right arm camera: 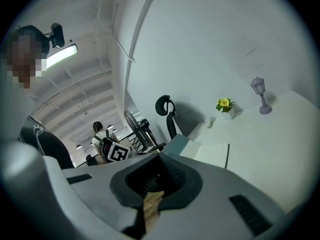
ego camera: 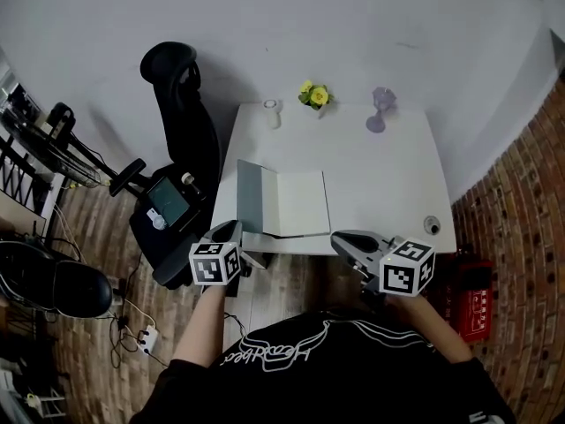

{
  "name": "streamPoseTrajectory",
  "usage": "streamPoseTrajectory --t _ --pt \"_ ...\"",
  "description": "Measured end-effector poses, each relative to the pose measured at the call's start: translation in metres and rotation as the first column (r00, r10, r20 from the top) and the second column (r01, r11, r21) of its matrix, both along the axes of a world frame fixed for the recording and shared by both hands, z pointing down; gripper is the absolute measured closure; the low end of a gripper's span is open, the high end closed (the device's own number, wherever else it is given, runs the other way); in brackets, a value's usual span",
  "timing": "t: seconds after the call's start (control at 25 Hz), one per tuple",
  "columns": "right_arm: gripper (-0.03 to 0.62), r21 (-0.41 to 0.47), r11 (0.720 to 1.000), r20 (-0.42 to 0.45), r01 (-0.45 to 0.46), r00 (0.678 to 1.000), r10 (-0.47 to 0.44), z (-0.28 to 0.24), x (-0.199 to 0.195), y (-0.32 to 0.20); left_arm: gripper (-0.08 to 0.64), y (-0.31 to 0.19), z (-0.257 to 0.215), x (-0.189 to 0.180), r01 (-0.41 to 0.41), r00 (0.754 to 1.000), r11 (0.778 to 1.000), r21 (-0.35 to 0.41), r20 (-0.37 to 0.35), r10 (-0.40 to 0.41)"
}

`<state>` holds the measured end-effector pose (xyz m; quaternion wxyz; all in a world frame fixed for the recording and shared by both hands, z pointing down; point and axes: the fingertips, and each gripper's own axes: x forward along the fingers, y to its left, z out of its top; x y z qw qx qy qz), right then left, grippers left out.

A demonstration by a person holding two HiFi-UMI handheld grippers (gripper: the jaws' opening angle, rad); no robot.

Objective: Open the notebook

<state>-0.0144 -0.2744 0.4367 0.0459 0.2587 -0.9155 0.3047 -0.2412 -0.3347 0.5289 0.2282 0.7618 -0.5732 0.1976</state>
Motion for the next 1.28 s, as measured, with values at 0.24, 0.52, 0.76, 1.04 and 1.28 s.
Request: streamPoseTrajectory --t 0.24,0.52,0.76,1.04,1.28 --pt "0.592 -0.018 0.999 -0.004 -0.044 0.999 0.044 0.010 0.008 0.011 0.518 0.001 0.018 -0.016 0.017 1.000 1.000 -0.008 0.004 -0.017" --pt "0.592 -0.065 0.994 -0.012 -0.090 0.996 0.089 0.030 0.017 0.019 0.517 0.001 0.046 -0.036 0.038 0.999 0.999 -0.025 0.006 -0.038" --pt "0.592 -0.063 0.993 -0.019 -0.097 0.995 0.096 0.032 0.020 0.021 0.517 0.002 0.070 -0.049 0.055 0.998 0.997 -0.050 0.014 -0.055" --pt "0.592 -0.054 0.995 -0.023 -0.083 0.996 0.082 0.028 0.017 0.018 0.360 0.013 0.089 -0.050 0.062 0.996 0.992 -0.114 -0.056 -0.069" --pt "0.592 -0.041 0.999 -0.012 -0.034 0.999 0.033 0.022 0.009 0.024 0.290 0.027 0.065 -0.030 0.013 0.996 0.997 -0.074 -0.089 -0.019"
